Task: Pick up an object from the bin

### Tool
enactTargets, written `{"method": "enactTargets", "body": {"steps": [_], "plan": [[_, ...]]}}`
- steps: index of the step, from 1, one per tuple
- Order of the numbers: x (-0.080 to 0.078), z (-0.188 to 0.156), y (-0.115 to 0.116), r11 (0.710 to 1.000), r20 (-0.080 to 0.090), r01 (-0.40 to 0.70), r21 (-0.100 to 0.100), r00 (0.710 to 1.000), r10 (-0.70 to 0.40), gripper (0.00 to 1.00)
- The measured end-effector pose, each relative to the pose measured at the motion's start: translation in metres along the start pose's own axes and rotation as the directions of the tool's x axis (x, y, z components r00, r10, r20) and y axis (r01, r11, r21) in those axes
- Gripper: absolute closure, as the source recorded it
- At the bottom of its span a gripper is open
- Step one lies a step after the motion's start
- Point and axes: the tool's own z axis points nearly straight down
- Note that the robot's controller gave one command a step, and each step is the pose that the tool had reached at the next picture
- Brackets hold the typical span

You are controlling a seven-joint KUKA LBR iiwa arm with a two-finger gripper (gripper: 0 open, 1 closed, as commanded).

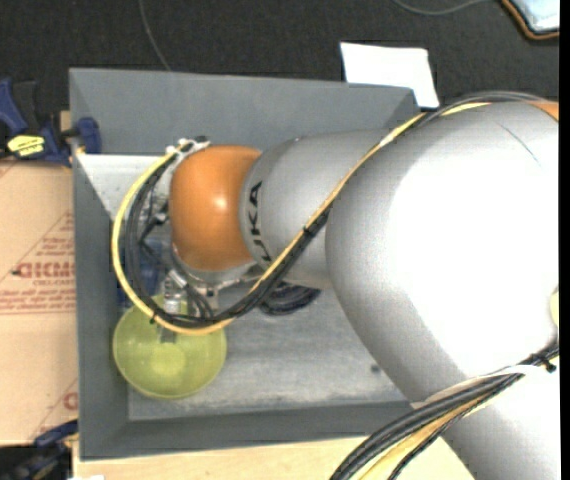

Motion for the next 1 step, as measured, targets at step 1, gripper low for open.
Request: {"method": "enactTargets", "body": {"steps": [1], "plan": [[0.0091,-0.0897,-0.0071,0.99,0.007,0.143,0.0,0.99,-0.143,1.0]]}}
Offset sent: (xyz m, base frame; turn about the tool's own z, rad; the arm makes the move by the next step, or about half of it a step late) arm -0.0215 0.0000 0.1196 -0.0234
